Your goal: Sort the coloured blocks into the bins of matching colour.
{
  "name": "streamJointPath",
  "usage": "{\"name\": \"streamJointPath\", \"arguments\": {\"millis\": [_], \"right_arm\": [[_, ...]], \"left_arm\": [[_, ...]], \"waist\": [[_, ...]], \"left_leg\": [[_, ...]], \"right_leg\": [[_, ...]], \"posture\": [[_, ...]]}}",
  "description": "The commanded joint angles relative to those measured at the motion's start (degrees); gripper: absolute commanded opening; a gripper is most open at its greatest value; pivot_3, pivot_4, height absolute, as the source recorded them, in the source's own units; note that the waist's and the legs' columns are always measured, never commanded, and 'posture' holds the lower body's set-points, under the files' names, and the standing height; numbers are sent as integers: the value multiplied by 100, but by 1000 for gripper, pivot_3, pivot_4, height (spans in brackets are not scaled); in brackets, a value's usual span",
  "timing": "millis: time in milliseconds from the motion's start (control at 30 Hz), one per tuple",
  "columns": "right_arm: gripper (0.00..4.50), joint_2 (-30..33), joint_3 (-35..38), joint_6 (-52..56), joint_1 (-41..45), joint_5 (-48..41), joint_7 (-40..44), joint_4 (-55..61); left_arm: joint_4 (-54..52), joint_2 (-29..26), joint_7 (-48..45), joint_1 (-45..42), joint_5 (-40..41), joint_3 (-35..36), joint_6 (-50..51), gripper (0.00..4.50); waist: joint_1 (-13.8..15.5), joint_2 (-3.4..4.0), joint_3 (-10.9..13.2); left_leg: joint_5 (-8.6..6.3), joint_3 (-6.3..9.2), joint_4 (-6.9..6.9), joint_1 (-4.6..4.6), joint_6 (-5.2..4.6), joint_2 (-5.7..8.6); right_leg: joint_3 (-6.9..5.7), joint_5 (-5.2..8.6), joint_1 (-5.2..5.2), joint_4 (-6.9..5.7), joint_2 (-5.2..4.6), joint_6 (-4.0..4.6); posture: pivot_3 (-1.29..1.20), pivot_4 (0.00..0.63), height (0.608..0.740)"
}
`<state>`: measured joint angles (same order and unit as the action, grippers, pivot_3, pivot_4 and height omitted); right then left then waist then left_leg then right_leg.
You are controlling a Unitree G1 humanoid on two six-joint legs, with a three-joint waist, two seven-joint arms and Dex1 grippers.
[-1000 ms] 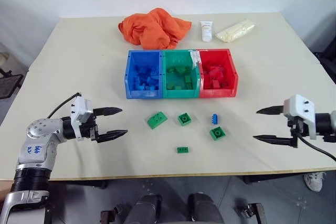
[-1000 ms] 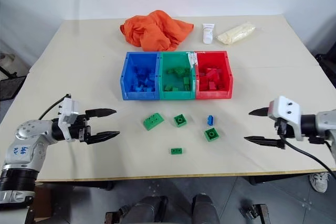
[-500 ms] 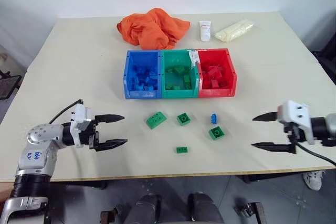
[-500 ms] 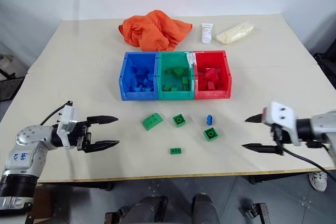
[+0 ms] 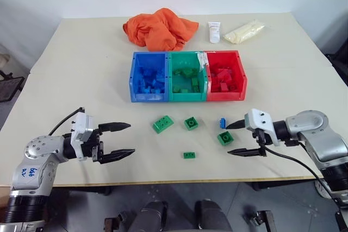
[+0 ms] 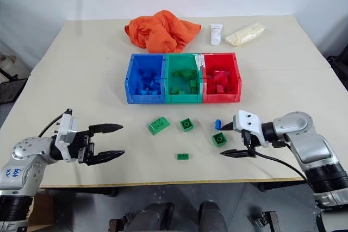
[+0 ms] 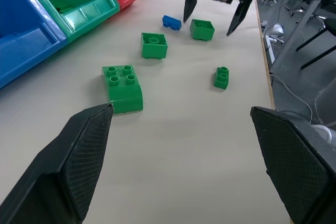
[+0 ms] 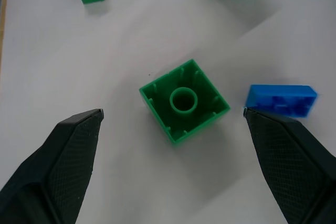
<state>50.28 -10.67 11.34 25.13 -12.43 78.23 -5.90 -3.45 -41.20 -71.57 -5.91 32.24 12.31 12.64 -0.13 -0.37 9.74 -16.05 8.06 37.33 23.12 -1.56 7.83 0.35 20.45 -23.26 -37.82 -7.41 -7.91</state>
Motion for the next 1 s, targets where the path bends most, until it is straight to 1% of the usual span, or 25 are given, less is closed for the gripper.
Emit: {"name": "streamJointPath", "arguments": {"millis": [33,100,133,233,300,333,367,533,600,667,733,833,900,1000], "right_arm": [[4311,-132,-41,-236,112,54,128,-147],[3890,-238,-29,-284,162,57,103,-253],[3599,-261,-11,-283,171,54,101,-262],[2619,-289,35,-252,156,25,98,-207],[1805,-300,106,-217,102,-43,62,-97],[1525,-310,179,-141,72,-115,3,6],[1432,-315,255,-74,48,-190,-50,115],[1450,-397,686,378,235,-594,-443,681],[1450,-619,793,560,603,-707,-719,708],[1450,-896,783,627,1095,-637,-1018,514],[1450,-1129,610,712,1603,-388,-1241,108],[1450,-1766,385,178,2564,71,-1657,-1147],[1450,-1982,304,-13,2898,242,-1702,-1674],[1450,-2539,105,-635,3684,757,-2231,-3159]], "left_arm": [[-278,-10,88,120,163,178,4,4485],[-320,9,126,159,169,194,-3,4500],[-336,14,144,172,172,195,-7,4500],[-366,28,181,209,178,197,-27,4500],[-367,48,191,232,177,190,-56,4500],[-370,66,195,240,184,188,-71,4500],[-373,81,198,246,188,185,-84,4500],[-260,135,194,145,152,160,-169,4500],[-173,148,187,52,126,128,-195,4500],[-101,170,190,-53,105,84,-208,4500],[-5,187,179,-165,76,46,-224,4500],[166,217,159,-372,24,-36,-275,4500],[250,227,141,-458,-1,-71,-308,4500],[380,263,144,-656,-41,-137,-361,4500]], "waist": [[0,0,0],[-7,0,0],[-9,0,0],[-2,0,0],[-1,0,0],[0,0,0],[0,0,0],[3,1,0],[-19,1,0],[-33,1,1],[-35,1,1],[-60,0,0],[-90,0,0],[-149,0,0]], "left_leg": [[0,0,0,0,0,0],[0,0,1,-1,0,0],[0,0,0,-1,0,-1],[0,1,-1,-1,1,-1],[0,0,1,-1,1,-1],[0,0,0,-1,1,-1],[0,0,0,-1,1,0],[0,0,0,0,1,0],[0,0,-1,-1,1,-1],[1,-4,-3,-2,3,-3],[2,-4,-4,-1,5,-4],[2,-4,-5,-1,5,-3],[2,-2,-8,-1,5,-2],[2,12,-9,0,5,2]], "right_leg": [[1,0,0,0,0,0],[0,0,2,1,1,0],[0,0,1,1,1,0],[-1,0,1,0,1,0],[0,0,1,0,1,0],[1,0,1,0,1,0],[0,0,1,0,1,0],[0,0,1,1,0,0],[1,0,0,1,1,0],[1,0,-2,2,3,1],[0,0,-5,0,4,1],[-1,0,-7,-4,3,2],[-3,0,-9,-7,2,2],[-10,-3,-13,-18,-1,6]], "posture": [[0,150,740],[0,150,740],[0,150,740],[0,150,740],[0,150,740],[0,150,740],[0,150,740],[0,150,740],[0,150,740],[0,150,740],[0,150,740],[0,150,740],[0,150,740],[0,150,740]]}}
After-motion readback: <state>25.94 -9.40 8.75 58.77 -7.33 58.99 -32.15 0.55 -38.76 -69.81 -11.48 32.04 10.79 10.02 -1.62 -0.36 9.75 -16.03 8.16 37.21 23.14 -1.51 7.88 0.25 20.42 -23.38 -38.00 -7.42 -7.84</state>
